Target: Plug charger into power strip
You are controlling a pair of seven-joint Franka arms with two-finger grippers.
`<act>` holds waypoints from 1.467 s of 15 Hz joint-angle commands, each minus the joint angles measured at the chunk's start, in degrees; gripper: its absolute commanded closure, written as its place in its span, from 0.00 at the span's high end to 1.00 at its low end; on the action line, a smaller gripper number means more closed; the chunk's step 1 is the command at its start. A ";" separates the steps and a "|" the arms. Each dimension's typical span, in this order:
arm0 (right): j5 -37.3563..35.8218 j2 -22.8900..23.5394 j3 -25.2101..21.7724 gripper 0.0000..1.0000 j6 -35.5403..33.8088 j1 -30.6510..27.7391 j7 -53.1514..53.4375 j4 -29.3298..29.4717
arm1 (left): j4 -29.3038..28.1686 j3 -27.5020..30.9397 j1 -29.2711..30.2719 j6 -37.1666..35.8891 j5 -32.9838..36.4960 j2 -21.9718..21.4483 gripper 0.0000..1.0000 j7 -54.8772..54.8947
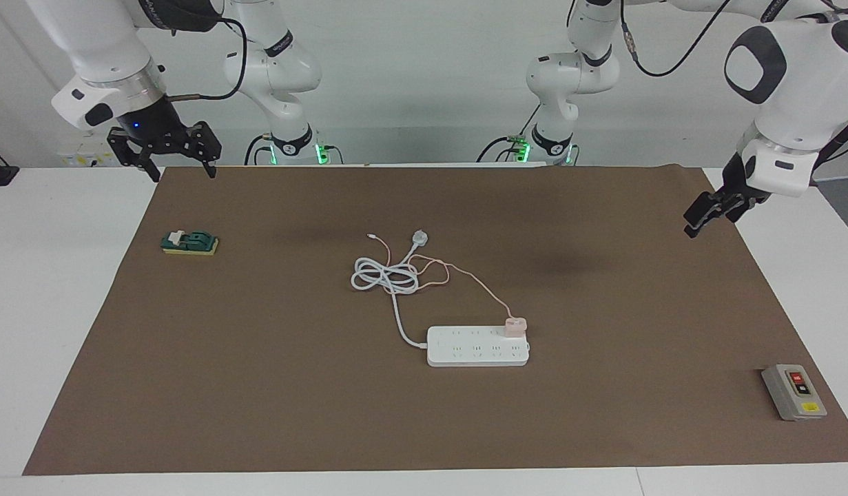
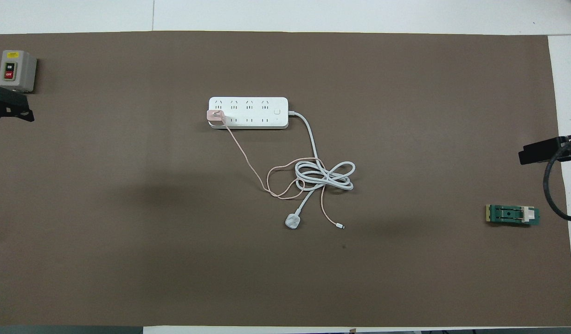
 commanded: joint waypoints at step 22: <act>-0.08 -1.09 0.33 1.00 0.00 -0.24 -1.13 -0.88 | -4.64 -3.80 -3.89 -7.23 -4.44 -6.94 1.00 6.26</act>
